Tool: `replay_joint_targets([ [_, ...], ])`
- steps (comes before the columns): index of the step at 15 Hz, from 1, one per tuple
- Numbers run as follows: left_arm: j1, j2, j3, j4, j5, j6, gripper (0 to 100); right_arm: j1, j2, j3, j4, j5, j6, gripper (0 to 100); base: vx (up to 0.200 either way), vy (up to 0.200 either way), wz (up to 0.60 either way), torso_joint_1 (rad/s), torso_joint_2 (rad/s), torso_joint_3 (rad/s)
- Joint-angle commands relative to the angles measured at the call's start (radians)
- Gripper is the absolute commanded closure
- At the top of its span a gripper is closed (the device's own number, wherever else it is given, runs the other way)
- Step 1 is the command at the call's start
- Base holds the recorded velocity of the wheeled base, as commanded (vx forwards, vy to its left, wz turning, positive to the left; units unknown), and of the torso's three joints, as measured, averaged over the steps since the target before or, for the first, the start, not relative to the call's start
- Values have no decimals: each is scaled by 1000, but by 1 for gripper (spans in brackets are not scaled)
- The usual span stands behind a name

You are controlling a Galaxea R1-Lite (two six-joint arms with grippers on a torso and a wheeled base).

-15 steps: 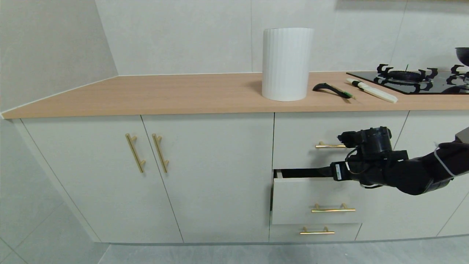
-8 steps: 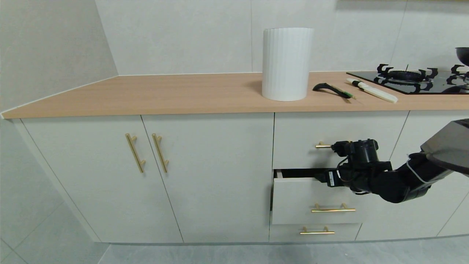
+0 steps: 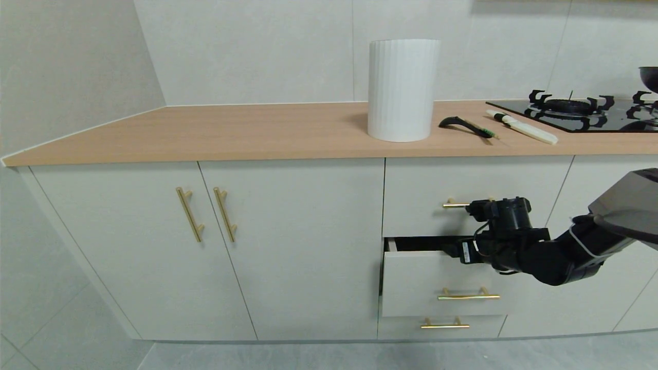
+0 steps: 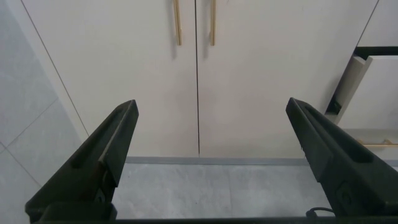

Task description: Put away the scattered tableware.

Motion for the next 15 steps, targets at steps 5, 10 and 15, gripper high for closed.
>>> replay_joint_targets([
  [5, 0, 0, 0, 0, 1, 0, 0, -1, -42, 2, 73, 1, -3, 0, 0, 0, 0, 0, 0, 0],
  [10, 0, 2, 0, 0, 1, 0, 0, -1, -108, 0, 217, 16, -28, 0, 0, 0, 0, 0, 0, 0],
  [15, 0, 0, 0, 0, 1, 0, 0, 0, -151, 5, 363, 41, -81, 0, 0, 0, 0, 0, 0, 0],
])
